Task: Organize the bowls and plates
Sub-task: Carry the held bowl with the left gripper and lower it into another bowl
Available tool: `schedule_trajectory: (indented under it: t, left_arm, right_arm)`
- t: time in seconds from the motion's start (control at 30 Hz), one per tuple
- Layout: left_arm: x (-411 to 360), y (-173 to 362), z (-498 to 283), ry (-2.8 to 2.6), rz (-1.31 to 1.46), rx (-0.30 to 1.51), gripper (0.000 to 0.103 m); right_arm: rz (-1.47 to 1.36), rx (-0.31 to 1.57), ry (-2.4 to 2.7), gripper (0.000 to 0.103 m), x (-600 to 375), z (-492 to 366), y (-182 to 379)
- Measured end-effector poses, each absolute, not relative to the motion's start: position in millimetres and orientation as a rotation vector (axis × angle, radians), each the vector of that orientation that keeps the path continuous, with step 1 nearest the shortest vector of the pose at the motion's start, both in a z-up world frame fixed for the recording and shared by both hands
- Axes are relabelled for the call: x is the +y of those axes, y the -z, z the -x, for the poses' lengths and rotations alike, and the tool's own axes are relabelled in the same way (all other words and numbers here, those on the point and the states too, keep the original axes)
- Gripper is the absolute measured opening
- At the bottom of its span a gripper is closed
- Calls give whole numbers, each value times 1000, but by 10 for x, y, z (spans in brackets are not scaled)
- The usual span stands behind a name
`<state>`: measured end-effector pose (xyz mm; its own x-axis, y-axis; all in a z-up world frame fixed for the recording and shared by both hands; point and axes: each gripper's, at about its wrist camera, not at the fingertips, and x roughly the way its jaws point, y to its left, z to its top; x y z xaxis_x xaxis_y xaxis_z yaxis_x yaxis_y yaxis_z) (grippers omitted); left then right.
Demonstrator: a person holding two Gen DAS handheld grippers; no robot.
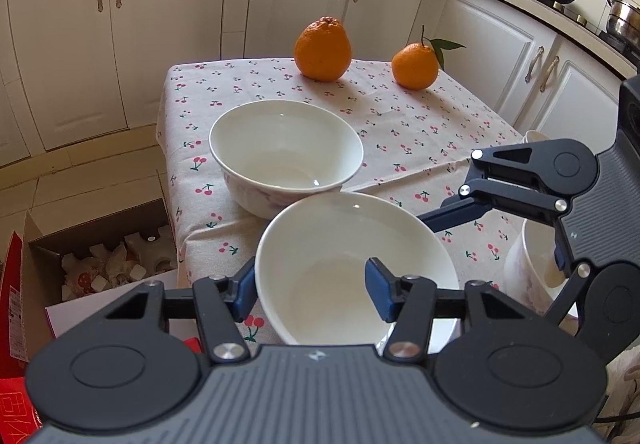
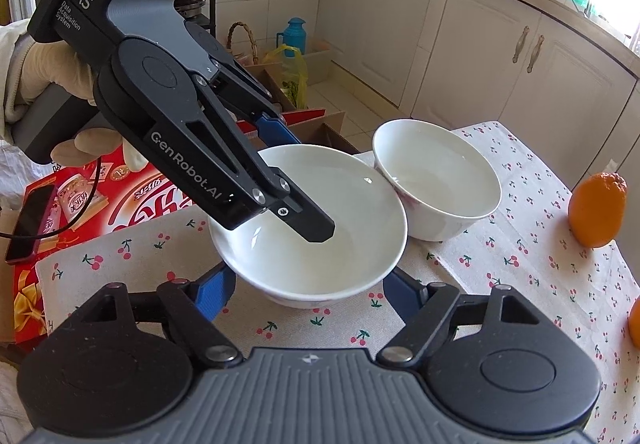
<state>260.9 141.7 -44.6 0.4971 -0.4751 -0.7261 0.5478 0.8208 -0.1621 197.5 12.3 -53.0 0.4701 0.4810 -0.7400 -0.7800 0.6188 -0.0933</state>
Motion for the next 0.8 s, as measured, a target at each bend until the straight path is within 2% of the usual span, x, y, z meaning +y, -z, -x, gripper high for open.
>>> schedule_trajectory:
  t: [0.8]
  left_arm:
    - [893, -63, -2142, 674, -141, 771, 55]
  right_arm:
    - [414, 666, -758, 84, -447, -1469, 100]
